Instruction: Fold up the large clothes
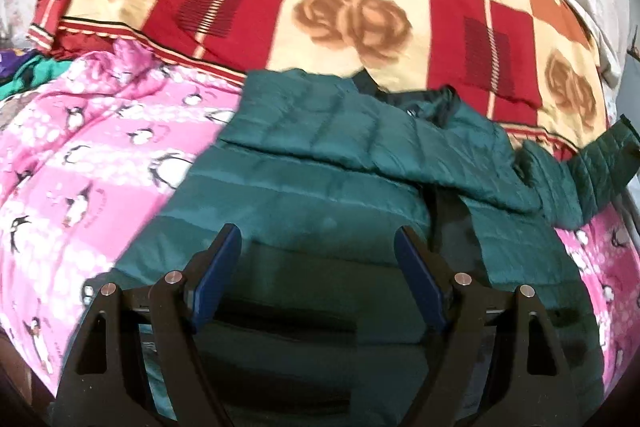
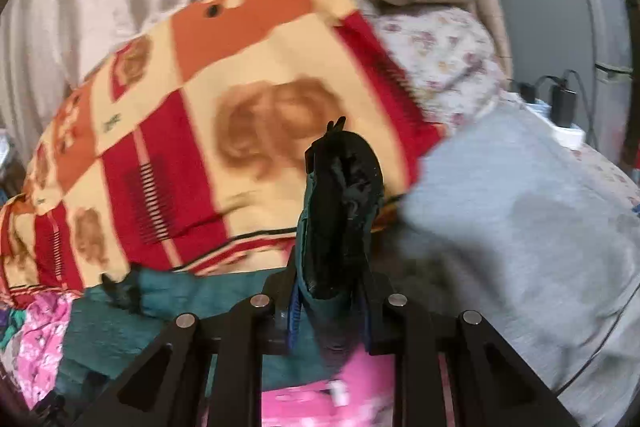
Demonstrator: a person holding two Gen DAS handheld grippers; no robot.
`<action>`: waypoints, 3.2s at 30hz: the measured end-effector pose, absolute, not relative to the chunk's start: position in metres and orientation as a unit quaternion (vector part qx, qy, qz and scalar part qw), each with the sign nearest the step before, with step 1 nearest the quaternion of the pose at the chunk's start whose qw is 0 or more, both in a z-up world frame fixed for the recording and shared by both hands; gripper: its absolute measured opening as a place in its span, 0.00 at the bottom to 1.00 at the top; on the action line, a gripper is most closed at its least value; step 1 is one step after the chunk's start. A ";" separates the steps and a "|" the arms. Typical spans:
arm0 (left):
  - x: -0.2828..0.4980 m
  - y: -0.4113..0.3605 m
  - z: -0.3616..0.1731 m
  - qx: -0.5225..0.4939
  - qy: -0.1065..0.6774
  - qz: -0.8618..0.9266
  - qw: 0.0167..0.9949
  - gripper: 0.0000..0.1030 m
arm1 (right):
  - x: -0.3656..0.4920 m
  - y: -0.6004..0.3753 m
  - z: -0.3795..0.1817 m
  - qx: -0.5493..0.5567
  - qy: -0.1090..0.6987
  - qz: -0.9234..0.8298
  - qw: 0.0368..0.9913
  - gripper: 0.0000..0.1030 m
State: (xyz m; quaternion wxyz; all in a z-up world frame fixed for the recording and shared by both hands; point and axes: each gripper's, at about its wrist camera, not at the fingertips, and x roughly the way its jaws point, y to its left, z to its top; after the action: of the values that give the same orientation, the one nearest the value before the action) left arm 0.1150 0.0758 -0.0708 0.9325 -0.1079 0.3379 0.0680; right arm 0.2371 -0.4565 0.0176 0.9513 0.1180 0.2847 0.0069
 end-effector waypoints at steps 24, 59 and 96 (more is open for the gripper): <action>0.077 0.121 -0.054 -0.048 0.324 0.139 0.935 0.77 | 0.275 -0.200 -0.055 0.041 0.413 0.092 0.905 0.18; 0.098 0.148 -0.082 -0.062 0.395 0.201 0.894 0.77 | 0.224 -0.090 -0.097 0.004 0.416 0.226 0.881 0.45; 0.286 0.017 -0.047 -0.064 0.412 -0.098 0.903 0.19 | 0.148 -0.238 -0.149 0.040 0.422 0.025 0.905 0.56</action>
State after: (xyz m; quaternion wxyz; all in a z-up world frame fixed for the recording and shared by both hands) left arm 0.2860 0.0165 -0.0474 0.9035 -0.0640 0.4124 -0.0977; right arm 0.1476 -0.2381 -0.1493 0.9055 0.0395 0.4218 0.0253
